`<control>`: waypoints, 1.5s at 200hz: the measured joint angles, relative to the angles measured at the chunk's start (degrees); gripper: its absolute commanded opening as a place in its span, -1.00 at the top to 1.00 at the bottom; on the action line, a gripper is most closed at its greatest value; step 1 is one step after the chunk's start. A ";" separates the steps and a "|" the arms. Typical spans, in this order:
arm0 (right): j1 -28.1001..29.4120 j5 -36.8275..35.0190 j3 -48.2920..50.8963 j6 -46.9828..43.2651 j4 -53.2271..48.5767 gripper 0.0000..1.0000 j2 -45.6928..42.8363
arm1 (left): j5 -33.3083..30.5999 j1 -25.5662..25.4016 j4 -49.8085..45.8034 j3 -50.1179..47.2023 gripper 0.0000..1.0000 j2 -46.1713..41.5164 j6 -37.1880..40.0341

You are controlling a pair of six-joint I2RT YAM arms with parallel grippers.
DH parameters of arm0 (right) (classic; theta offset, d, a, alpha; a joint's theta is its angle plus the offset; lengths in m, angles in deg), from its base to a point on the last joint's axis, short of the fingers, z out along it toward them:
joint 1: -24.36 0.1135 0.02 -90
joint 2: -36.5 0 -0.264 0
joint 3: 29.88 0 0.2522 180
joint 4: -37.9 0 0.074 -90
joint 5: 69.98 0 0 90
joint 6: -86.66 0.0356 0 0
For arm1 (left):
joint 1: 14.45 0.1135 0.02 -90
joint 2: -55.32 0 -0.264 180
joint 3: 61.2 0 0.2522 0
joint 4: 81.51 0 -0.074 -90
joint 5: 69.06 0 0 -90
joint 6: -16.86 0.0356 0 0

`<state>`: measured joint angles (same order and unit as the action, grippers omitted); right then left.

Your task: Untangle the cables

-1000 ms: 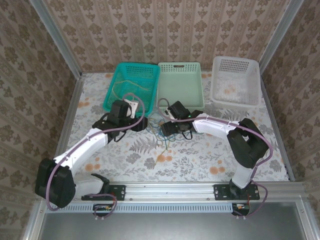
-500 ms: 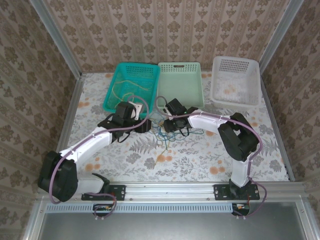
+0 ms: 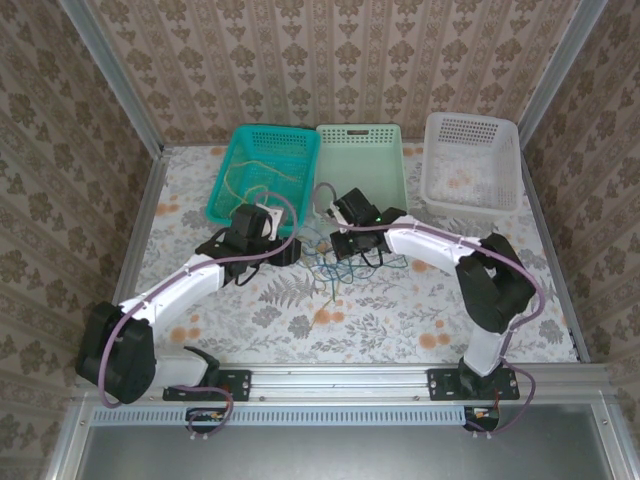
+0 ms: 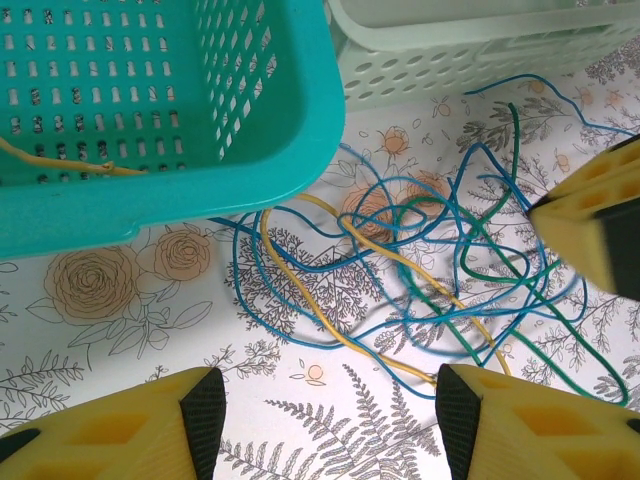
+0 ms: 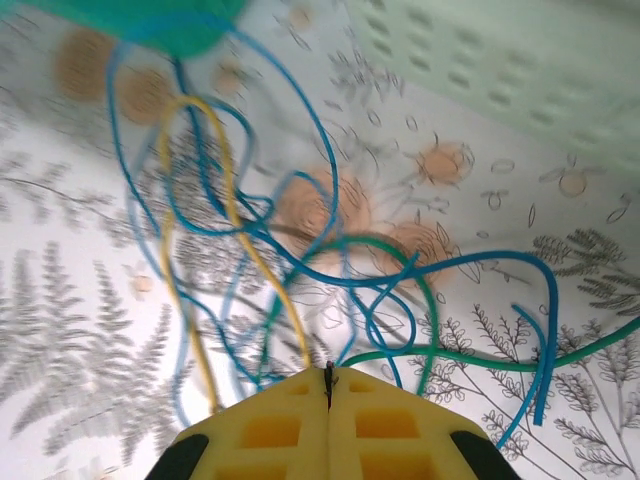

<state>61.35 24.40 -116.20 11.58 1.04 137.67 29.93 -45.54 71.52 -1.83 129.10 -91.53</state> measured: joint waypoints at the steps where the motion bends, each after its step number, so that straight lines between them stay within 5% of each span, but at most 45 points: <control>1: 0.00 0.04 -0.07 0.00 -0.07 1.00 -0.11 | 0.00 0.00 0.00 0.02 -0.21 0.00 0.00; 131: -5.27 7.21 -12.09 2.78 -4.33 1.00 -19.10 | -1.44 0.04 0.55 -0.22 -0.24 -0.74 0.00; 224: -15.89 18.51 -16.09 25.46 17.29 1.00 -25.59 | -1.44 0.44 2.34 -1.95 -0.25 -1.49 -0.02; 300: -21.29 19.54 -24.24 43.93 33.07 1.00 -23.10 | -1.29 0.44 3.48 -2.14 -0.25 -1.49 -0.04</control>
<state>40.07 43.94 -140.44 55.51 34.11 114.56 28.64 -45.11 74.99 -3.97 127.61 -91.57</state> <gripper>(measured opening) 0.059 0.624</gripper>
